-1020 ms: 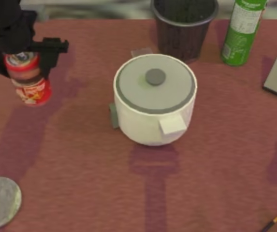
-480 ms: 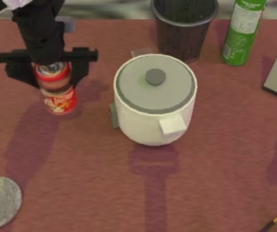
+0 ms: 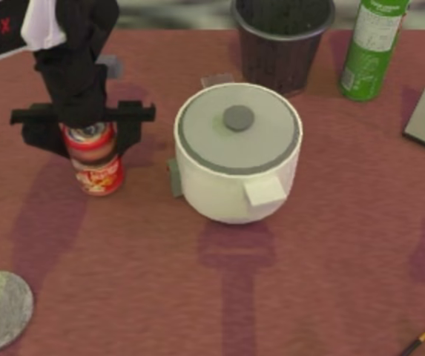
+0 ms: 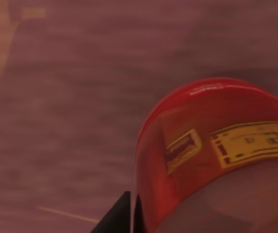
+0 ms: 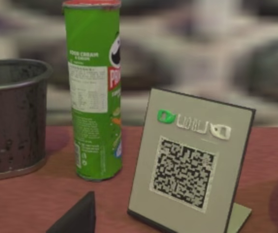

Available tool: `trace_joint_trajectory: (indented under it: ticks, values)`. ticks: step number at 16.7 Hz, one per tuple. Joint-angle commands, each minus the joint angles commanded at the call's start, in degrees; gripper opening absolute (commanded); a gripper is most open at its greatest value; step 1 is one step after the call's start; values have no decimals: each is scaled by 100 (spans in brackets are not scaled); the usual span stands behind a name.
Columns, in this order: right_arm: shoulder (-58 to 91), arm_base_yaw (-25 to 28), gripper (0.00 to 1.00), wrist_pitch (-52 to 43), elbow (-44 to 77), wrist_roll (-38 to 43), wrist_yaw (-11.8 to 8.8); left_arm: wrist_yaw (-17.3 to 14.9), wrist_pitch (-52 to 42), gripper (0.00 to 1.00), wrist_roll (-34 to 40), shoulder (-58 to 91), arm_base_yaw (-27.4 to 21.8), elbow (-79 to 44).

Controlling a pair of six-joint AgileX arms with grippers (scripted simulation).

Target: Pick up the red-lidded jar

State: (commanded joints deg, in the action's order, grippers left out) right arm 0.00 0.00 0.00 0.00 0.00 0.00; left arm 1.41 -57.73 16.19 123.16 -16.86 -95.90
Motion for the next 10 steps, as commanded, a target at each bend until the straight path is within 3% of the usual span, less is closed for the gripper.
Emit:
trace_joint_trajectory:
  ticks: [4, 10]
  values:
    - [0, 0, 100, 0, 0, 0, 0, 0, 16, 0, 0, 9, 0, 15]
    - [0, 0, 100, 0, 0, 0, 0, 0, 16, 45, 0, 9, 0, 15]
